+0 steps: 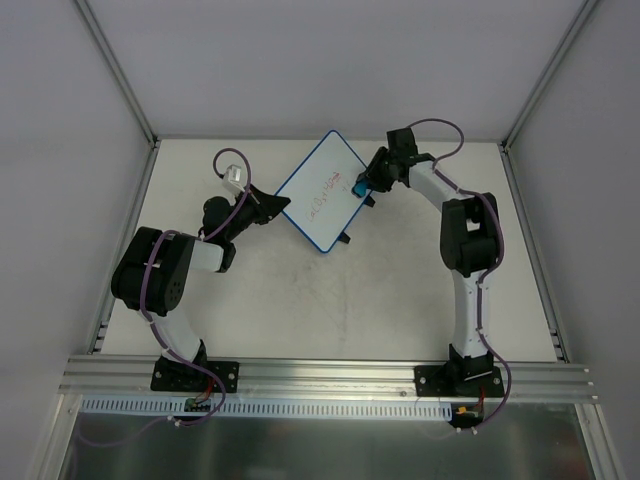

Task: Erase the whiteboard

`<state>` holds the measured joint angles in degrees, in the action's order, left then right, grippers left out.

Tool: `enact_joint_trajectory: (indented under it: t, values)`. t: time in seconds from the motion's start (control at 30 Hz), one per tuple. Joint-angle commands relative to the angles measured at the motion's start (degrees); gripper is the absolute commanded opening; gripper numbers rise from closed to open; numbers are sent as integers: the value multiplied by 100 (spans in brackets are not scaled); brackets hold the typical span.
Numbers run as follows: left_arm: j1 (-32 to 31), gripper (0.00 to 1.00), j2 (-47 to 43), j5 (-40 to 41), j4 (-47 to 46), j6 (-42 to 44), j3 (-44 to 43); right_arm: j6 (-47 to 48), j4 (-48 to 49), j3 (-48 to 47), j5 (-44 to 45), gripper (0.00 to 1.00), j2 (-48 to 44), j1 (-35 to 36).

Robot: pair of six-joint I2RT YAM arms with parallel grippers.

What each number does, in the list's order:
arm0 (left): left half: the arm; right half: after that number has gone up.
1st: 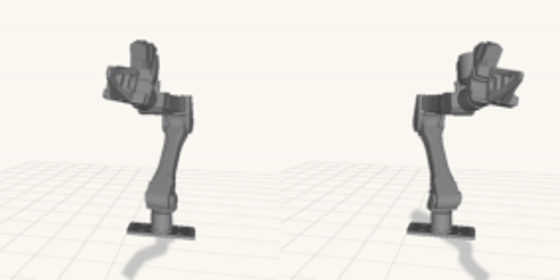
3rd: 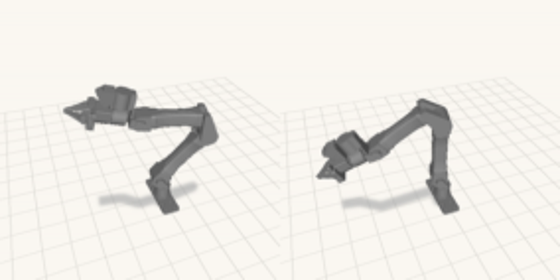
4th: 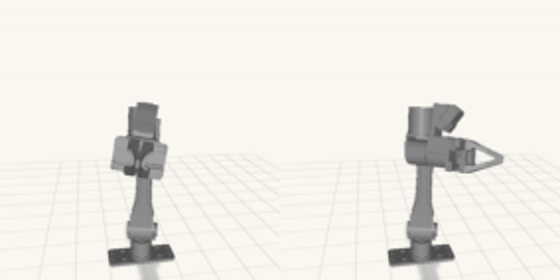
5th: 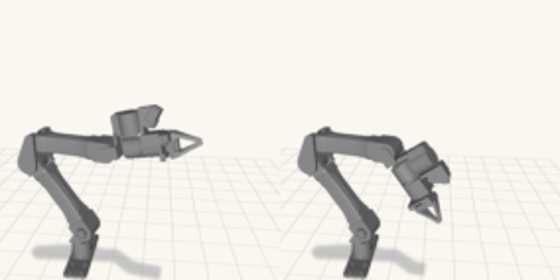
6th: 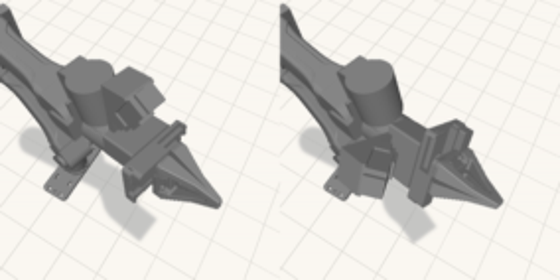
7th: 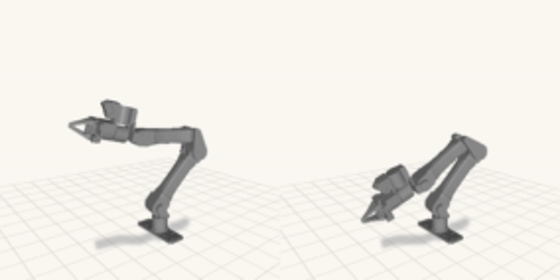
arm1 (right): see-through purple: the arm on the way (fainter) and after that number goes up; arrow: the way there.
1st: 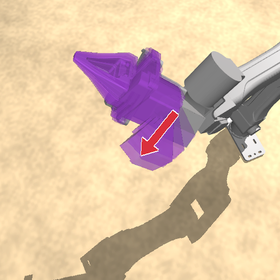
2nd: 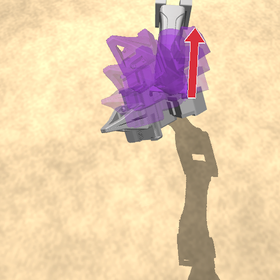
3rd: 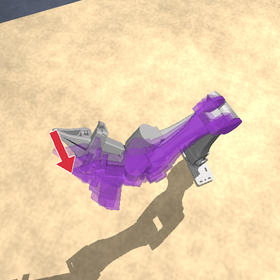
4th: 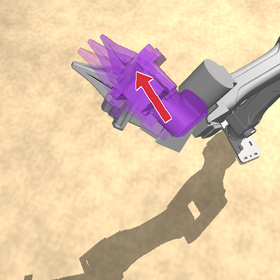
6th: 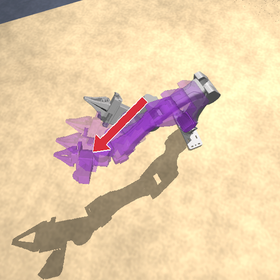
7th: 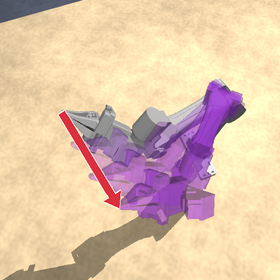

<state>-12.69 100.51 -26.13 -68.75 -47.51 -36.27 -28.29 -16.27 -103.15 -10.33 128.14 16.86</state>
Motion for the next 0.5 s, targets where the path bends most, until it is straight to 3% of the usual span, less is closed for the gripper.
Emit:
enact_joint_trajectory:
  t: [0.0, 0.47]
  values:
    - [-23, 0, 30, -331, -288, 453, -20, -45, -429, 313, 277, 0, -140, 28]
    - [-23, 0, 39, -340, -288, 453, -38, 534, -315, -635, -180, 0, 53, 554]
